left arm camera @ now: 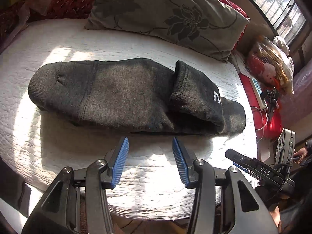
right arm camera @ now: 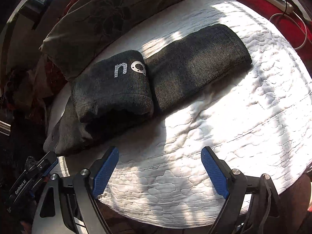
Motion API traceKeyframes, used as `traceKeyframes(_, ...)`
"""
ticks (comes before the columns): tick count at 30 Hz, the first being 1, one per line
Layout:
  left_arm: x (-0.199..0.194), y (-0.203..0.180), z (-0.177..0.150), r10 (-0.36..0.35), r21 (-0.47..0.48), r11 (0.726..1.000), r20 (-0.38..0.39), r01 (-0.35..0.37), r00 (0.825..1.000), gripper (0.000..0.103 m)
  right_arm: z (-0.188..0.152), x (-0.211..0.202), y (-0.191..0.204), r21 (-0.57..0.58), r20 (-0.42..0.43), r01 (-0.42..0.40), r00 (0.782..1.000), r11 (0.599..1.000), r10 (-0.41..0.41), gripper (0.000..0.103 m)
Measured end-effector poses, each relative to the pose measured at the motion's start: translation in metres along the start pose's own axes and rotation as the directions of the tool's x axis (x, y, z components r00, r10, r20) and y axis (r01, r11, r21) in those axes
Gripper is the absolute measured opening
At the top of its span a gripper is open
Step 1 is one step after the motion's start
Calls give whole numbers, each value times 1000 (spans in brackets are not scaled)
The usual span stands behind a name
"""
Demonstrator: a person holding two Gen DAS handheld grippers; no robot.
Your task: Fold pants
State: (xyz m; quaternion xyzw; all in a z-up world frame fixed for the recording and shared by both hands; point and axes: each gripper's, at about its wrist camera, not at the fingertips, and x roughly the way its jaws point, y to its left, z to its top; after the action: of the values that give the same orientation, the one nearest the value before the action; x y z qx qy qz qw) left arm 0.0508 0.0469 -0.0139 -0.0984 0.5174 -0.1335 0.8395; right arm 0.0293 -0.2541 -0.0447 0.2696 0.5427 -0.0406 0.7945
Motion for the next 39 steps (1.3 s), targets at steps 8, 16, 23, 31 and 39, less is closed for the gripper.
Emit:
traceKeyframes(8, -11, 108, -2, 209, -288, 938, 34, -191, 977, 45, -6, -2, 76, -235, 19, 19, 1000, 972, -15, 92)
traceKeyframes(16, -69, 188, -14, 397, -557, 775, 62, -299, 916, 66, -57, 37, 293, -641, 60, 1, 997, 767, 49, 97)
traceKeyframes(23, -73, 260, -22, 577, -589, 644, -45, -488, 816, 67, -118, 95, 392, -811, 7, 12, 1000, 584, -10, 102)
traceKeyframes(31, -60, 323, -33, 508, -590, 658, -111, -468, 854, 67, -138, 119, 402, -846, -1, 28, 999, 532, -54, 102)
traceKeyframes(39, -85, 338, -18, 540, -606, 682, 41, -409, 841, 85, -131, 135, 429, -836, -10, 36, 997, 547, -80, 102)
